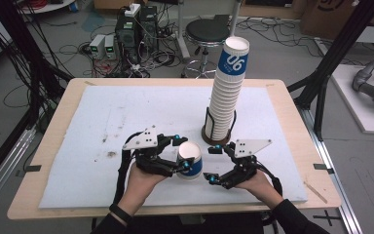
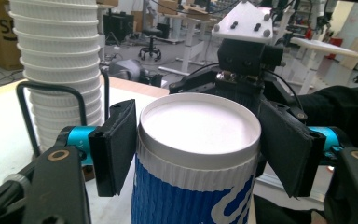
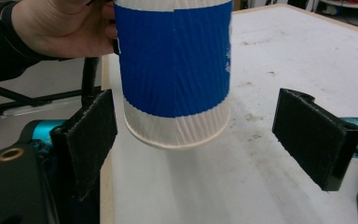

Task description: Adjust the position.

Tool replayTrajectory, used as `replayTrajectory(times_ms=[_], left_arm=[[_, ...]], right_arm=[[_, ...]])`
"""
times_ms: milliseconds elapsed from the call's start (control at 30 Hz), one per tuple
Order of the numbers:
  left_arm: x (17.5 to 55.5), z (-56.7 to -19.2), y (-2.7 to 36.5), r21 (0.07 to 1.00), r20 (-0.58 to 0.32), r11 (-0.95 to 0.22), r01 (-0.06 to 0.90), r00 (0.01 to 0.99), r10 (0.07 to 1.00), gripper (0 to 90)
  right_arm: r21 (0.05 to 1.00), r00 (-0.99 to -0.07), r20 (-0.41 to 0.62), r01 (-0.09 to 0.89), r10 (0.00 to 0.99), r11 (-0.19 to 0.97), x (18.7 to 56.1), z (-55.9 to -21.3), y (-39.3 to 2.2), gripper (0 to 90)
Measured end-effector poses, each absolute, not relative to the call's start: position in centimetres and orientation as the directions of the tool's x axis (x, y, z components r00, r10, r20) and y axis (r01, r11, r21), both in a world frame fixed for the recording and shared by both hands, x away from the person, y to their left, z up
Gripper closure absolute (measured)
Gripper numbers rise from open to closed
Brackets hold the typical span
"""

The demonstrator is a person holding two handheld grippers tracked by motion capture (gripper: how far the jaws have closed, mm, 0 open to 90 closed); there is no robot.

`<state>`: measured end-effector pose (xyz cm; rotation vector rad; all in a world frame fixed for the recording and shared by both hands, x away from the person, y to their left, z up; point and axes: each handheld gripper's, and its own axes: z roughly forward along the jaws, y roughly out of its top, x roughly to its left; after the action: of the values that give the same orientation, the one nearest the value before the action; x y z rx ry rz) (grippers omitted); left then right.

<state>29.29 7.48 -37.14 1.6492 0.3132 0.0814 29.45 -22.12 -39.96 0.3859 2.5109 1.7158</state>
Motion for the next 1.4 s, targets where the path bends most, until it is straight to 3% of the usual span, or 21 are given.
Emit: replayTrajectory(times_ms=[967,1233,1400], left_arm=[[28.5,-38.0,5.6,0.987,-0.133,-0.058,0.148,0.969,0.209,30.4],[28.6,-38.1,5.6,0.987,-0.135,-0.059,0.150,0.970,0.204,30.2],[28.7,-38.0,5.7,0.985,-0.124,-0.089,0.146,0.967,0.222,21.0]], right_arm=[[0.905,-0.971,0.111,0.186,0.211,0.382,28.8,-41.1,-19.5,14.2],[0.897,-0.972,0.106,0.184,0.208,0.401,29.0,-41.2,-19.5,19.9],[0.889,-0.975,0.099,0.177,0.200,0.422,29.1,-41.1,-19.6,21.4]])
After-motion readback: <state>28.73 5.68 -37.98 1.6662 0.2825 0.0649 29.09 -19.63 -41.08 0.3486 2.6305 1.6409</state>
